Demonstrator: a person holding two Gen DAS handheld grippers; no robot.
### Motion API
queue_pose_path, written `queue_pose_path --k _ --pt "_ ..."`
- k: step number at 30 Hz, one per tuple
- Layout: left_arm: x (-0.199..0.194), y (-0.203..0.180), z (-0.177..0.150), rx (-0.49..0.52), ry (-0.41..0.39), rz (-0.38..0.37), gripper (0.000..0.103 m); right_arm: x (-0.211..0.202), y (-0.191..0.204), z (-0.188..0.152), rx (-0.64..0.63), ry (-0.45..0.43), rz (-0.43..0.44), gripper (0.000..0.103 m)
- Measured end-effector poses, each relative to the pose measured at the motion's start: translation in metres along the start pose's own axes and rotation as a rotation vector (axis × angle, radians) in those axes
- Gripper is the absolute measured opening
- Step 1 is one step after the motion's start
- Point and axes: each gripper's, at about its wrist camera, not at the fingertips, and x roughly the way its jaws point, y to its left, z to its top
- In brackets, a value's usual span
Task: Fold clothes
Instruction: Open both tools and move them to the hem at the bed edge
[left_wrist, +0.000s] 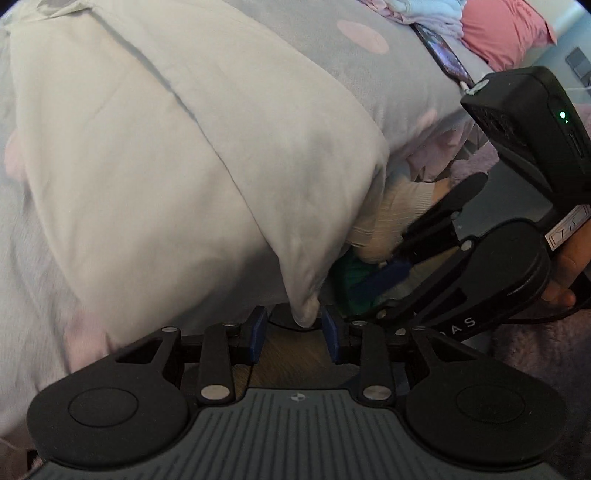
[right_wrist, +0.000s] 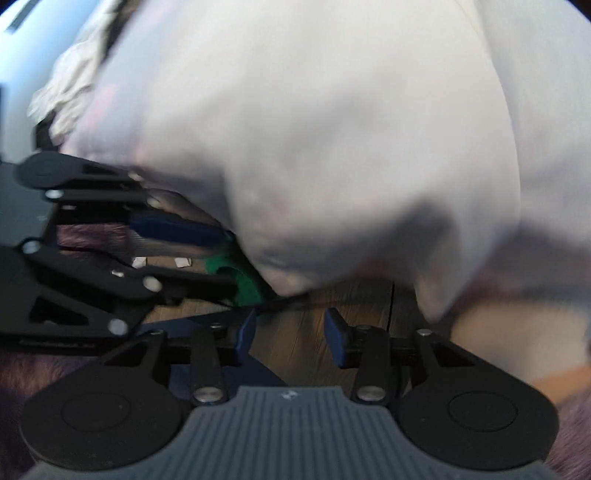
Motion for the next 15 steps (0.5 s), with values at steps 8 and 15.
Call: queue_pose_path --k 8,15 --pt "0.014 -0.006 0.004 0.058 0.046 -0.021 0.0 -0.02 -0.015 -0.008 0.011 -0.057 -0.048 0.038" --pt "-0.007 0.009 -0.007 0.019 0.021 -0.134 0.0 -0.024 -0.003 -0.009 -0.125 -0.1 -0.008 0.043"
